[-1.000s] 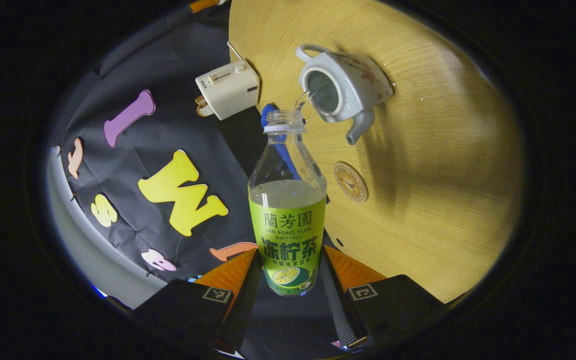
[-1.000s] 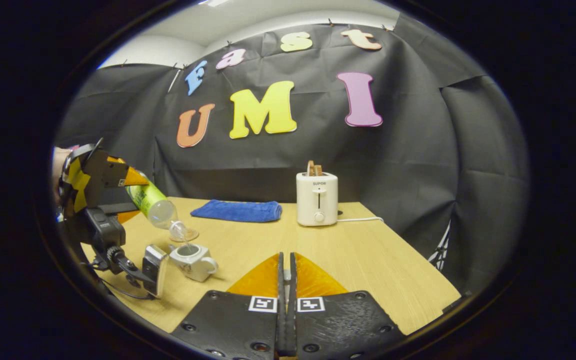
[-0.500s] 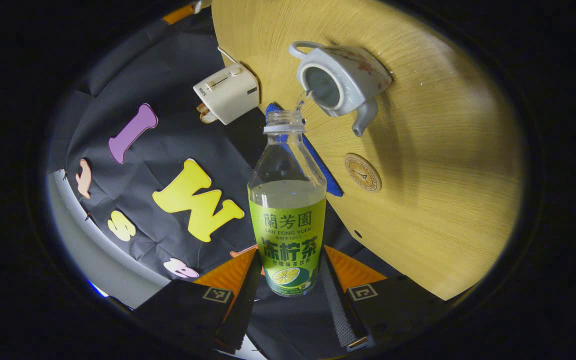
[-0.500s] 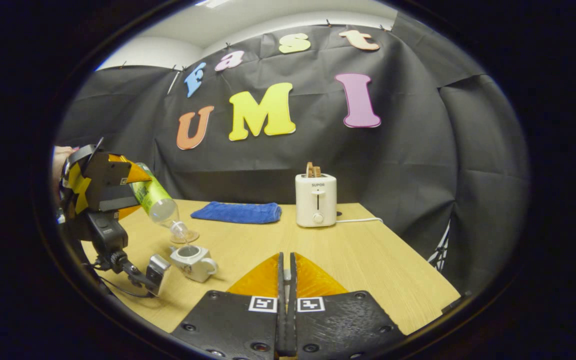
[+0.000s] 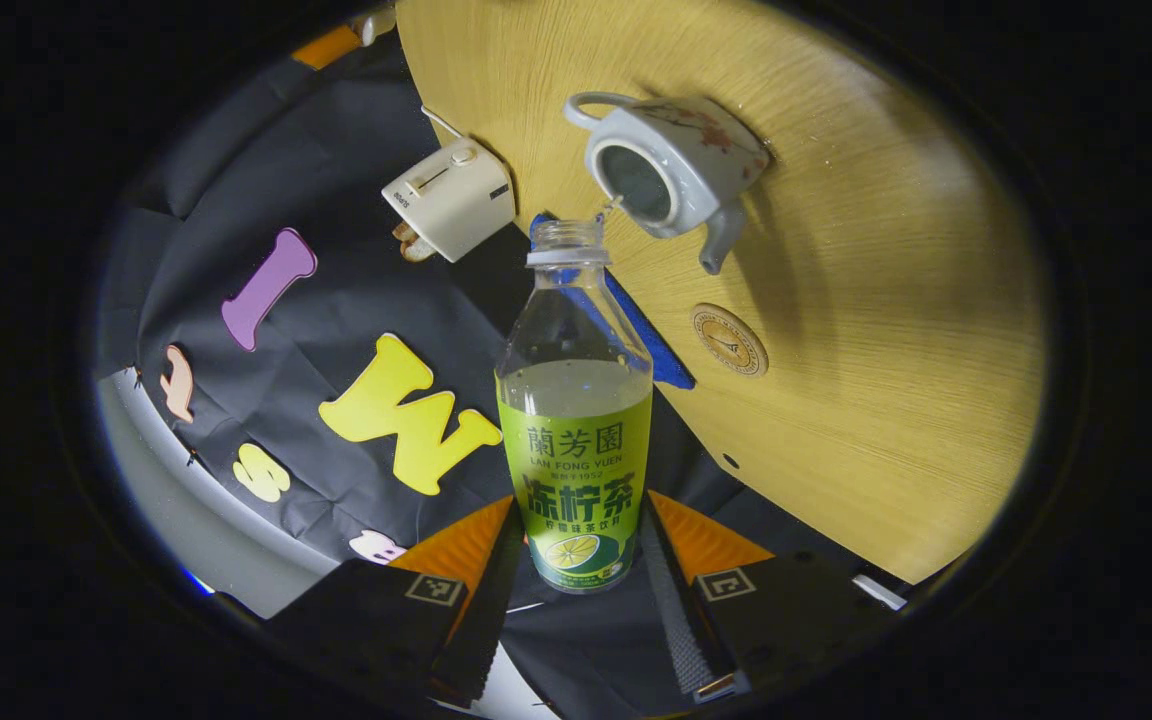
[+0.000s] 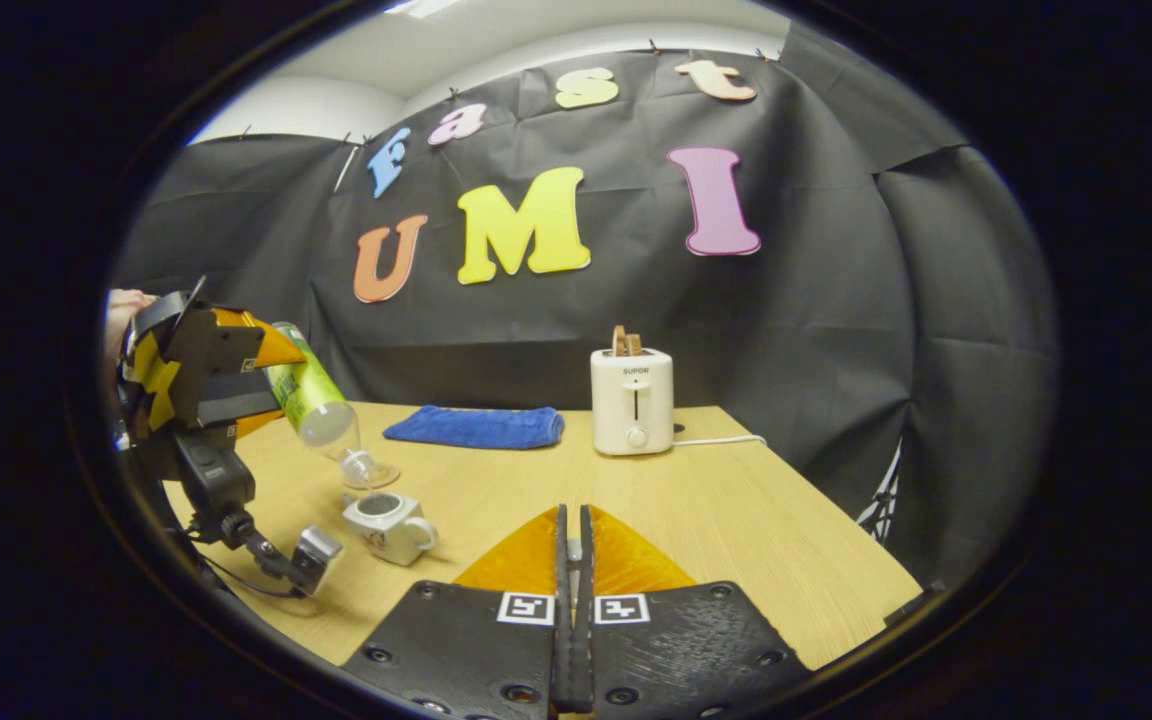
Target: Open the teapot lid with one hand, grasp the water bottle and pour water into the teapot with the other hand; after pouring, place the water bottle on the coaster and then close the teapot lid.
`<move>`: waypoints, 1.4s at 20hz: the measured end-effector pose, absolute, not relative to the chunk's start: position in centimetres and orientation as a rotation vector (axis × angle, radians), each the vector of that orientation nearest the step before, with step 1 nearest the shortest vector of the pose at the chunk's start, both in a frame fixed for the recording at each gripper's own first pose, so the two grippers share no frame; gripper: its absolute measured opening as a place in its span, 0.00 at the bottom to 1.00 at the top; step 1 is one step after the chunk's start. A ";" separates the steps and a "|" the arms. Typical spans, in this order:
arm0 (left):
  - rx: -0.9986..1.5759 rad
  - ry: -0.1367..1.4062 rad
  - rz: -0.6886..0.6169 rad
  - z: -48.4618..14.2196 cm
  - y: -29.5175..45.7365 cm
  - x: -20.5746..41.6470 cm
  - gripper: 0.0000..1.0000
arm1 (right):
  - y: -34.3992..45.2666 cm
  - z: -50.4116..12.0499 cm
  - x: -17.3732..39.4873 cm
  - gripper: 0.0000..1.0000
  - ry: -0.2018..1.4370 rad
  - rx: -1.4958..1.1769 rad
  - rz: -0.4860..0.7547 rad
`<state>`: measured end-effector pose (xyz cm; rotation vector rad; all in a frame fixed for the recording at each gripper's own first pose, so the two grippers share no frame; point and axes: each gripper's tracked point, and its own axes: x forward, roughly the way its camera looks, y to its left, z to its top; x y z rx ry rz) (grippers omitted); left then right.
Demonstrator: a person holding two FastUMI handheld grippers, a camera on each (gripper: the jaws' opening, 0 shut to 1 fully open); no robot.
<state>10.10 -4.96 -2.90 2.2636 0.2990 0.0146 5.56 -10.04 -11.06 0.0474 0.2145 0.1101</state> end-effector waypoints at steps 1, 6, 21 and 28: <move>2.269 0.295 0.015 -2.8 -5.1 10.1 0.67 | -10.0 -11.0 5.6 0.00 0.214 0.048 0.110; 2.281 0.292 0.013 -2.6 -5.2 10.1 0.69 | -10.1 -10.9 5.5 0.00 0.211 0.048 0.109; 1.861 0.432 -0.147 -7.7 -3.1 9.6 0.70 | -10.0 -10.7 5.5 0.00 0.221 0.082 0.119; 1.100 0.542 -0.203 -10.3 -2.0 7.7 0.70 | -9.8 -9.8 5.2 0.00 0.210 0.092 0.106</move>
